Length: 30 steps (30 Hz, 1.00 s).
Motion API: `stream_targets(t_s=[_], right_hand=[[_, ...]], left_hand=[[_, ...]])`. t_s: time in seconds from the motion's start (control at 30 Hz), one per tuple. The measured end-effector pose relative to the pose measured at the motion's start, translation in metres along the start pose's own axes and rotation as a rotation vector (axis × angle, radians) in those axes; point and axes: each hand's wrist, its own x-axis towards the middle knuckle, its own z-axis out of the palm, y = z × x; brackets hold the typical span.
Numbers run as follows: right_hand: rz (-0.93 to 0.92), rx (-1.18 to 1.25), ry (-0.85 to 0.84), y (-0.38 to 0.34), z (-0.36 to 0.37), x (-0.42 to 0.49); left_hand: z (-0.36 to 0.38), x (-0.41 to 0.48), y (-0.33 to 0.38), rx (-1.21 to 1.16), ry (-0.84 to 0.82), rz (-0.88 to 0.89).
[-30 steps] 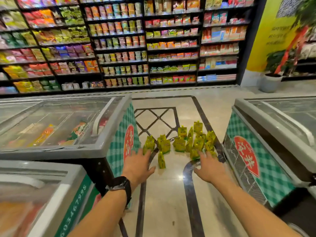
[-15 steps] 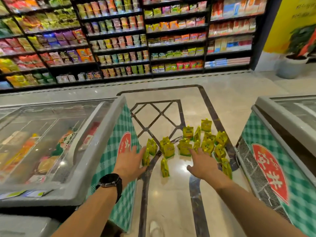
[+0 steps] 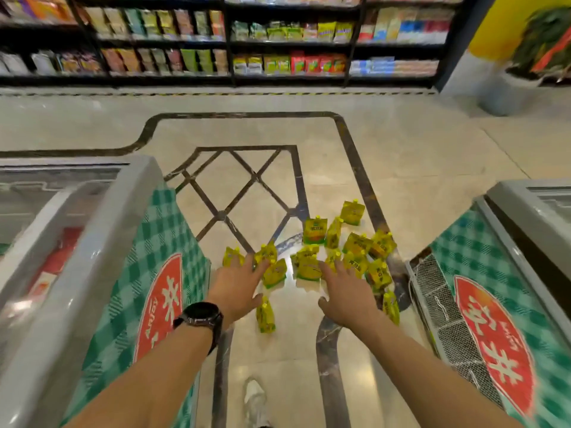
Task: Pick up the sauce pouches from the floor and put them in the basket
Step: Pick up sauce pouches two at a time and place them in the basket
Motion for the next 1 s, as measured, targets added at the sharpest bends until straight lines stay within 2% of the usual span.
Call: stream_targets(t_s=[0.17, 0.37, 0.47, 0.57, 0.63, 0.7, 0.77, 0.87, 1.0], right_hand=[[0.001, 0.066, -0.138, 0.002, 0.091, 0.121], [-0.066, 0.095, -0.267, -0.004, 0.306, 0.28], [-0.08, 0.066, -0.283, 0.004, 0.41, 0.356], [-0.059, 0.055, -0.238, 0.021, 0.485, 0.424], [-0.047, 0.065, -0.182, 0.029, 0.516, 0.467], [-0.063, 0.057, -0.117, 0.032, 0.533, 0.505], [-0.103, 0.003, -0.061, 0.033, 0.539, 0.535], [-0.142, -0.084, -0.027, 0.036, 0.537, 0.563], [-0.101, 0.03, -0.053, 0.037, 0.521, 0.57]], left_hand=[[0.093, 0.091, -0.016, -0.073, -0.072, -0.008], [0.318, 0.214, -0.005, -0.034, -0.219, -0.016], [0.422, 0.266, -0.004, 0.036, -0.278, 0.058], [0.493, 0.314, -0.008, 0.047, -0.258, 0.232], [0.532, 0.338, -0.013, -0.047, -0.134, 0.445], [0.563, 0.355, -0.018, -0.175, 0.006, 0.58], [0.581, 0.369, -0.018, -0.25, 0.031, 0.593], [0.582, 0.382, -0.009, -0.301, 0.065, 0.512], [0.565, 0.377, 0.0, -0.075, 0.003, 0.473]])
